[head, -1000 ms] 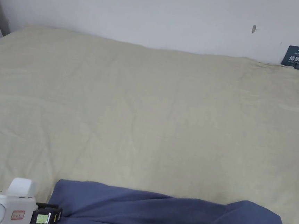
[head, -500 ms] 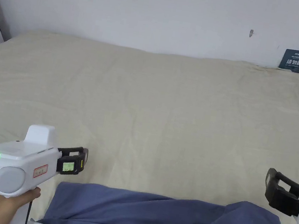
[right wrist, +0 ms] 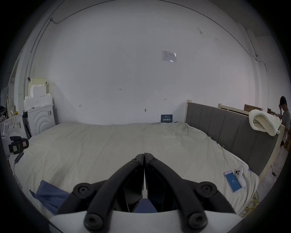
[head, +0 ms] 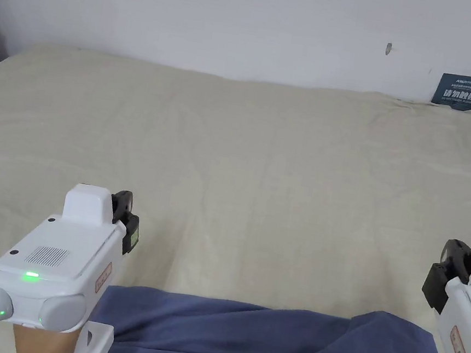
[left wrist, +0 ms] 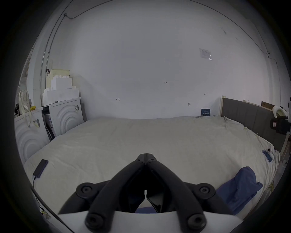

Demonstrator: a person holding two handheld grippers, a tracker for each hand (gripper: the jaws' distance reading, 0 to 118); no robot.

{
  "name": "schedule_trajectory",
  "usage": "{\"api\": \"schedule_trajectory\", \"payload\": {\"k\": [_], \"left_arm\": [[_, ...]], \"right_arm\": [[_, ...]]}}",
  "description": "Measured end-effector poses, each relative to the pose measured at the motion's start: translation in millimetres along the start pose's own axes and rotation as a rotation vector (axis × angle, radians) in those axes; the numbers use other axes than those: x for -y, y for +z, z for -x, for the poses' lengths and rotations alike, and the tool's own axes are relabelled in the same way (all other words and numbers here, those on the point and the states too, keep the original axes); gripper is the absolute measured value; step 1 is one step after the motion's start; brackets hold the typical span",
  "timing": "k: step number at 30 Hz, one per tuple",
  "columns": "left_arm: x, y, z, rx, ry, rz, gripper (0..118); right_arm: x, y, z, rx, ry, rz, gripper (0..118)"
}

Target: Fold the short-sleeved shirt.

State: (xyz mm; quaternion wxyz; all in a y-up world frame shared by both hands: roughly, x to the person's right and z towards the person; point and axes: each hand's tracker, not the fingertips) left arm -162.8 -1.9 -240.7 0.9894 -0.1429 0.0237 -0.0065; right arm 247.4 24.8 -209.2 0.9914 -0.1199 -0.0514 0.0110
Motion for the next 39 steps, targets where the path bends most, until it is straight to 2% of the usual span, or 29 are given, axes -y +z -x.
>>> {"api": "schedule_trajectory", "payload": {"k": [8, 17, 20, 23, 26, 27, 28, 30, 39], "left_arm": [[11.3, -7.5, 10.9, 0.039, 0.015, 0.104, 0], [29.2, -46.9, 72.8, 0.211, 0.159, 0.51, 0], [41.8, -59.1, 91.9, 0.216, 0.193, 0.621, 6], [54.2, -68.3, 107.7, 0.244, 0.242, 0.721, 21], [68.4, -77.5, 117.5, 0.279, 0.279, 0.813, 68], [72.5, -81.1, 120.1, 0.271, 0.276, 0.831, 81], [76.0, -83.7, 121.8, 0.269, 0.275, 0.846, 86], [83.5, -85.5, 123.5, 0.269, 0.278, 0.855, 90], [111.5, -97.1, 128.2, 0.272, 0.283, 0.947, 87]], "right_arm": [[4.3, -3.0, -0.9, -0.006, 0.0, 0.006, 0], [3.9, -5.0, -1.6, -0.012, 0.003, 0.02, 0], [2.7, -3.6, 1.0, -0.014, 0.0, 0.029, 0], [3.3, -4.2, 2.3, -0.013, 0.004, 0.036, 0], [4.2, -4.7, 4.5, -0.017, 0.001, 0.045, 0], [4.9, -5.6, 4.5, -0.017, 0.003, 0.049, 0], [6.0, -7.0, 3.7, -0.016, 0.005, 0.051, 0], [7.2, -7.4, 3.6, -0.016, 0.006, 0.057, 0], [14.5, -10.7, -3.0, -0.007, 0.001, 0.085, 0]]}}
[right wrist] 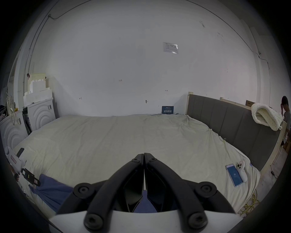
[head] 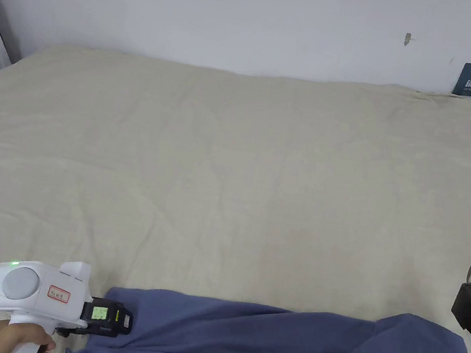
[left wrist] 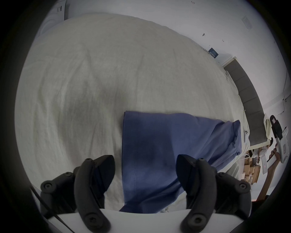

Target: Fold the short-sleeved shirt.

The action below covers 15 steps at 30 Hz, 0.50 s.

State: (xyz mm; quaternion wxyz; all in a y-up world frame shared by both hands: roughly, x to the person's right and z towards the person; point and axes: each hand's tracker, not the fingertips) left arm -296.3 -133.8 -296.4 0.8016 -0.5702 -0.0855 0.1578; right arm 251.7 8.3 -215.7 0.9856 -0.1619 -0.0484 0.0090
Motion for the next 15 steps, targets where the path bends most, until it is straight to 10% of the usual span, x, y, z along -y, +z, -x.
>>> {"api": "schedule_trajectory", "payload": {"k": [10, 15], "left_arm": [[2.2, -4.8, -12.5, -0.009, -0.063, -0.008, 9], [6.1, 2.0, -26.8, -0.03, -0.108, -0.029, 1]], "right_arm": [[4.1, -1.3, -5.5, 0.004, -0.014, 0.012, 0], [4.4, -2.4, -7.6, 0.003, -0.022, 0.012, 0]]}}
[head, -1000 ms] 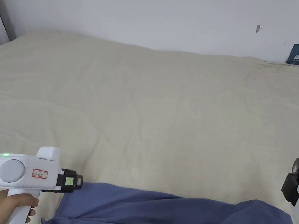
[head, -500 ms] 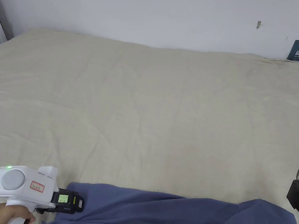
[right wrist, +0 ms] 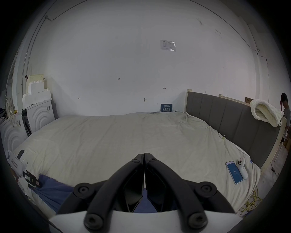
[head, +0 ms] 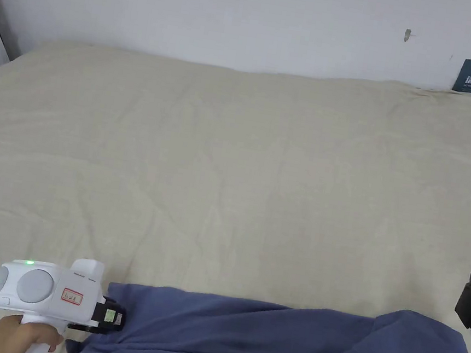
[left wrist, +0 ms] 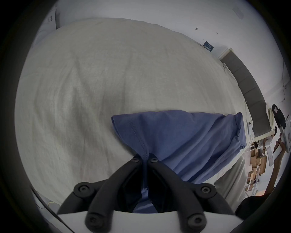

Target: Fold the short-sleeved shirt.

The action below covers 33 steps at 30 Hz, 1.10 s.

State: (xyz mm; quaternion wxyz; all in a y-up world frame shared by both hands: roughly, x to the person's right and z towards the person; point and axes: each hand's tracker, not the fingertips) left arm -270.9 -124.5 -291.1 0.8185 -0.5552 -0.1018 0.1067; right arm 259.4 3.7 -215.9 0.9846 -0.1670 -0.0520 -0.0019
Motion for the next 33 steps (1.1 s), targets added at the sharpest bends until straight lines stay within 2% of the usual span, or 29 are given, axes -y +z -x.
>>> {"api": "schedule_trajectory", "payload": {"k": [5, 13, 24, 27, 33], "left_arm": [[-5.2, 31.3, -6.7, -0.006, -0.036, -0.065, 0], [-13.0, 77.4, -1.8, -0.001, 0.008, -0.101, 0], [-13.5, 117.1, 33.0, -0.121, 0.074, -0.109, 0], [-11.9, 110.4, 16.3, -0.131, 0.08, -0.096, 0], [-19.9, 90.2, -41.2, -0.091, -0.017, -0.05, 0]], "right_arm": [[-1.4, -1.7, -0.8, -0.002, -0.002, -0.001, 0], [-1.9, -5.2, 1.4, -0.012, -0.001, -0.003, 0], [-3.6, -7.5, 4.2, -0.023, -0.002, -0.004, 0], [-3.2, -6.9, 5.0, -0.026, 0.0, -0.001, 0], [-2.4, -1.1, 1.8, -0.026, 0.003, -0.001, 0]]}}
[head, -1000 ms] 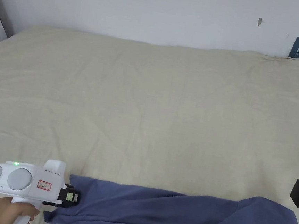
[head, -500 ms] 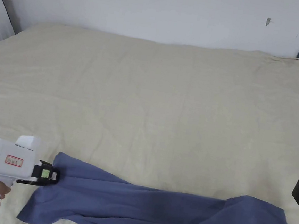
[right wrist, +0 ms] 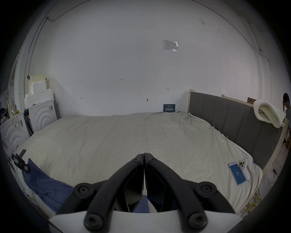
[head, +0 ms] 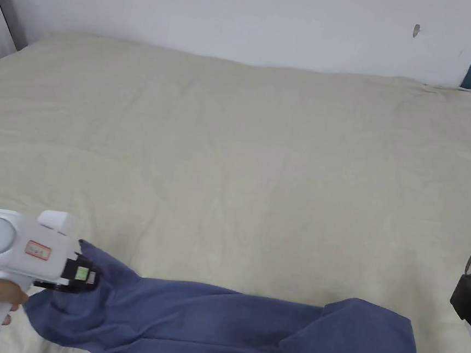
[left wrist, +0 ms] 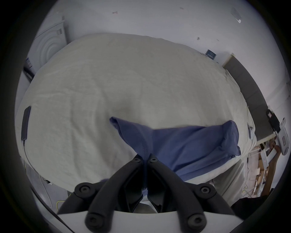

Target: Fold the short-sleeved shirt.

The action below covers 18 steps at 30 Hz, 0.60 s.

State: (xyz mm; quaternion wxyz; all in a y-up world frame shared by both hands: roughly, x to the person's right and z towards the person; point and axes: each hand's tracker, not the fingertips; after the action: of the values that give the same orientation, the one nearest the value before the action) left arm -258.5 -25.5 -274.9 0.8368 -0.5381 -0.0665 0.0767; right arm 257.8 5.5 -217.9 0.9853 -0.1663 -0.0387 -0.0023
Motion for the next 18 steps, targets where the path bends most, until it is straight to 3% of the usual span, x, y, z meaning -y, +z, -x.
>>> {"api": "schedule_trajectory", "payload": {"k": [10, 18], "left_arm": [[-15.6, -45.3, -99.5, 0.173, -0.102, 0.055, 0], [-7.9, -96.6, -159.5, 0.188, -0.174, 0.127, 0]], "right_arm": [[3.6, 11.3, -15.1, 0.016, -0.002, 0.002, 0], [3.0, 16.1, -22.0, 0.028, -0.003, -0.001, 0]]}}
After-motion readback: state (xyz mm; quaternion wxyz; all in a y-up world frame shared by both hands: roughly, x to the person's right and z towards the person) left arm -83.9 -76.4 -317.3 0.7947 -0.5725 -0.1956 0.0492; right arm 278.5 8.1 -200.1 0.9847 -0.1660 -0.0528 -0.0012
